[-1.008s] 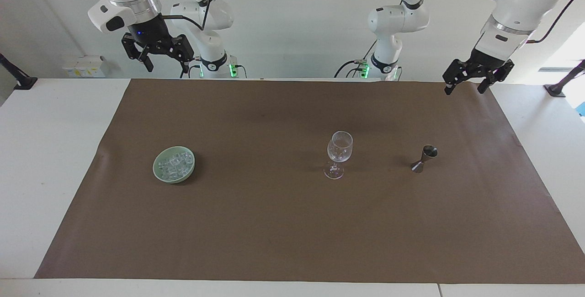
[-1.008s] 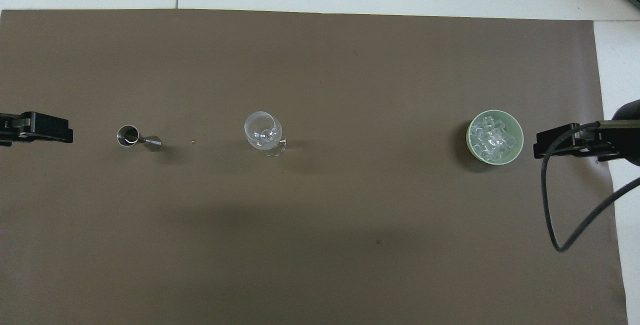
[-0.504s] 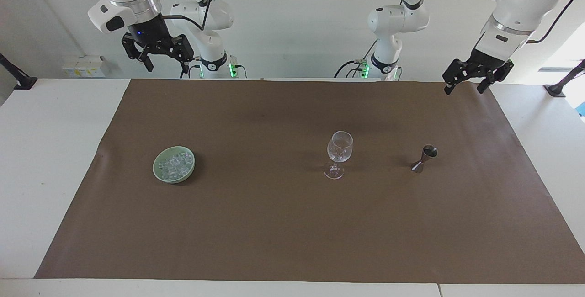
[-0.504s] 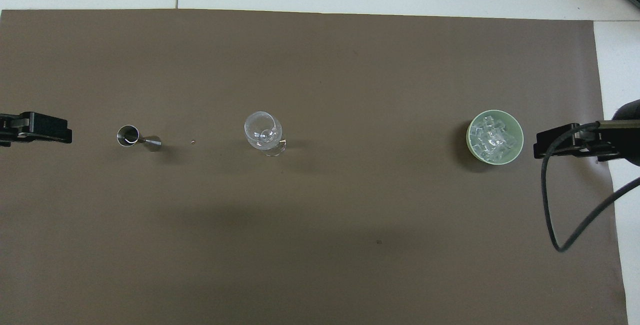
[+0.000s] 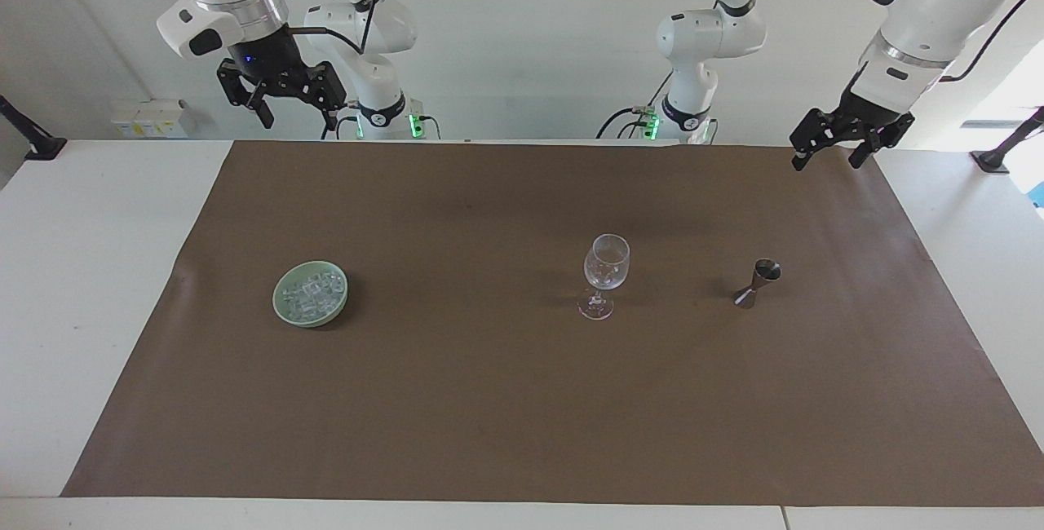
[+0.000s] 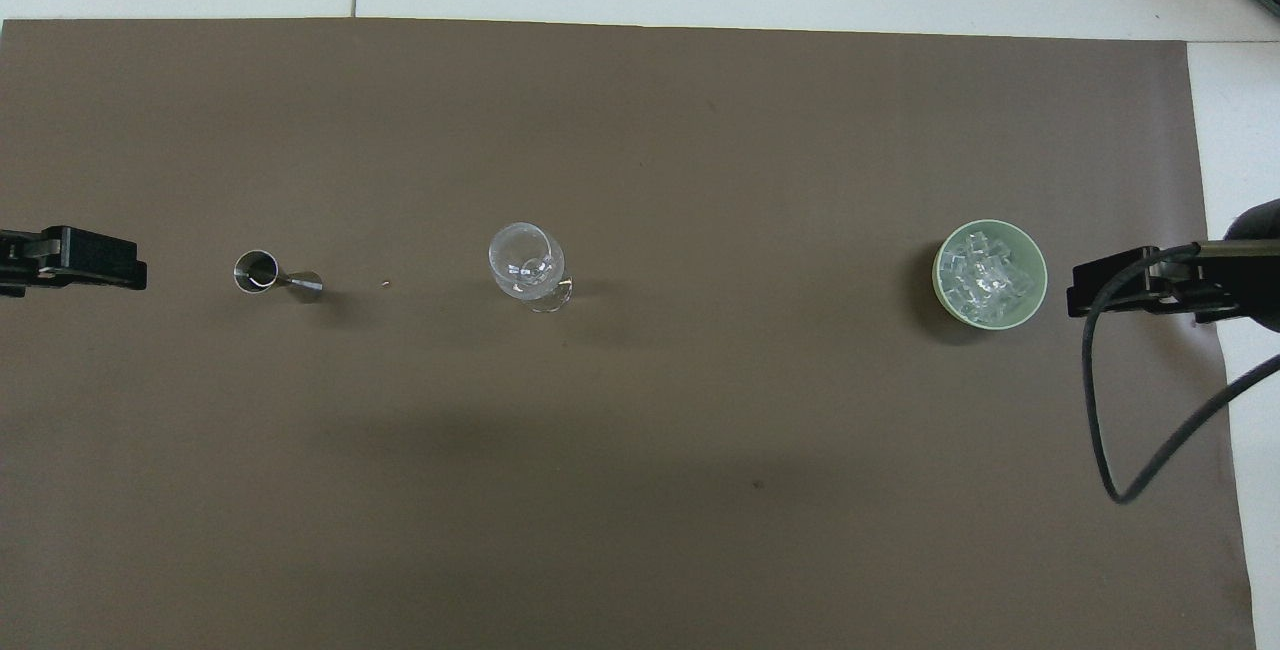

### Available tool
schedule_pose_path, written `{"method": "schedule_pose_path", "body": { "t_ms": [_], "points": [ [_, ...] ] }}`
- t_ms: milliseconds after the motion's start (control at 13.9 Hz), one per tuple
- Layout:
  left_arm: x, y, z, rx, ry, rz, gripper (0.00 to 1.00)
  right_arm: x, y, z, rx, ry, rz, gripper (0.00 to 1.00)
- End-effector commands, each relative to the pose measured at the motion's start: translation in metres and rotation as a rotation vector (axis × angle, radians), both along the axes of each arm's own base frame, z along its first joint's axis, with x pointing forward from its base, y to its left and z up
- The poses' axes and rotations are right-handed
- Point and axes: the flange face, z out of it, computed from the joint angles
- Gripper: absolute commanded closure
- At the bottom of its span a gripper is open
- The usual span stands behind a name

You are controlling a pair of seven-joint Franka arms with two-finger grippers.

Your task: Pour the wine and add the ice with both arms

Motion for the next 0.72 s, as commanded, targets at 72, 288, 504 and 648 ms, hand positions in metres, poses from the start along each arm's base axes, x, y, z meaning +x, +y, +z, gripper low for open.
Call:
{"method": "schedule_pose_path", "body": {
  "t_ms": [72, 288, 504, 648],
  "points": [
    [-0.014, 0.007, -0.013, -0.046, -0.062, 0.135, 0.00, -0.007, -0.002, 0.001, 0.013, 0.001, -0.015, 0.00],
    [-0.014, 0.022, -0.035, -0.053, -0.080, 0.212, 0.00, -0.007, -0.002, 0.001, 0.013, 0.001, -0.015, 0.00],
    [-0.011, 0.029, -0.056, -0.110, -0.099, 0.424, 0.00, -0.007, -0.001, 0.001, 0.013, 0.001, -0.015, 0.00],
    [-0.011, 0.029, -0.064, -0.115, -0.095, 0.477, 0.00, -0.007, -0.002, 0.001, 0.013, 0.001, -0.017, 0.00]
  ]
}}
